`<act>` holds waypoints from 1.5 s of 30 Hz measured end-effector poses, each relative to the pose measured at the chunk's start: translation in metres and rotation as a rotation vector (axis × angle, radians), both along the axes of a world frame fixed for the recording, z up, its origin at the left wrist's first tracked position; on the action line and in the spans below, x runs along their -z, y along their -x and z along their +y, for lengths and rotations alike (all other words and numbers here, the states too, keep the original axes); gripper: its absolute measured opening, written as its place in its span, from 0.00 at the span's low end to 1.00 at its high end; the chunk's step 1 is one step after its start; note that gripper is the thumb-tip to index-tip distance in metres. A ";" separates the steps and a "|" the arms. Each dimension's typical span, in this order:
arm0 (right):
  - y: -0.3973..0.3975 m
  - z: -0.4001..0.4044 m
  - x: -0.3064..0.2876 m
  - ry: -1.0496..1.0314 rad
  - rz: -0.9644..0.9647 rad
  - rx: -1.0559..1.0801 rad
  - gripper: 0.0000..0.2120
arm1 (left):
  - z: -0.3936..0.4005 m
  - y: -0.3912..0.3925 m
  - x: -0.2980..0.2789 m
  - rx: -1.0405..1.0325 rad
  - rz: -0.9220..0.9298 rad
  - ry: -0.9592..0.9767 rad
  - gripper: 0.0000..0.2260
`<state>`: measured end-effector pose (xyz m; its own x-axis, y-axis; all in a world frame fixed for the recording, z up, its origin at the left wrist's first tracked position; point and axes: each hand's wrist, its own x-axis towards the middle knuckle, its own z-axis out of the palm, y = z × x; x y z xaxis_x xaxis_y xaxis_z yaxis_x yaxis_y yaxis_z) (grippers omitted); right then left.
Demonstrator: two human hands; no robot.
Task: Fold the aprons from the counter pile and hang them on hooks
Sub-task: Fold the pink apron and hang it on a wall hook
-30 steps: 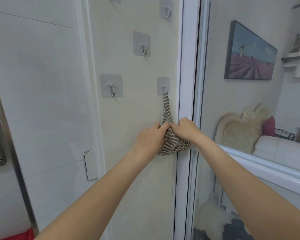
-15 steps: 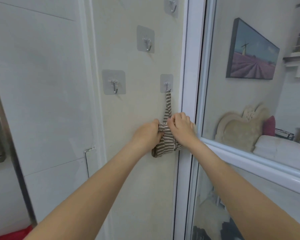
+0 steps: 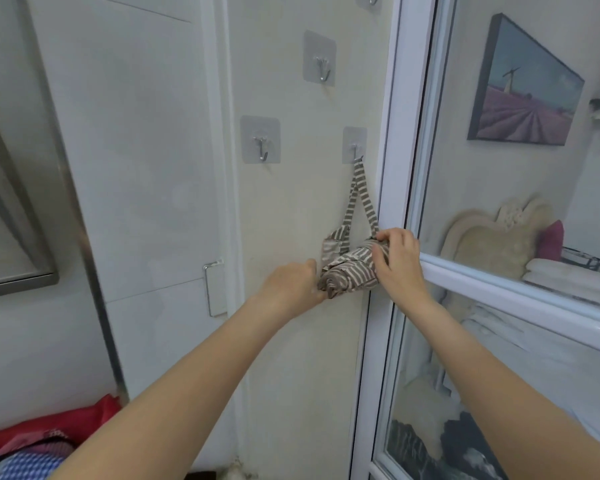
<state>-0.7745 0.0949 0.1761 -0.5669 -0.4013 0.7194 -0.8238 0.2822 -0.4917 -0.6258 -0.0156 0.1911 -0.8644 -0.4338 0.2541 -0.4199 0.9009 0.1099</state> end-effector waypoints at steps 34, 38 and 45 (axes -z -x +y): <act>-0.554 -0.206 0.242 -1.258 -0.097 -0.734 0.32 | -0.103 -0.624 0.264 -0.689 -0.232 -0.735 0.26; -0.546 -0.219 0.250 -1.179 -0.451 -0.530 0.31 | -0.115 -0.606 0.271 -0.908 0.106 -1.108 0.28; -0.545 -0.246 0.201 -1.354 -0.628 -1.082 0.10 | -0.133 -0.590 0.230 -0.771 0.194 -1.033 0.25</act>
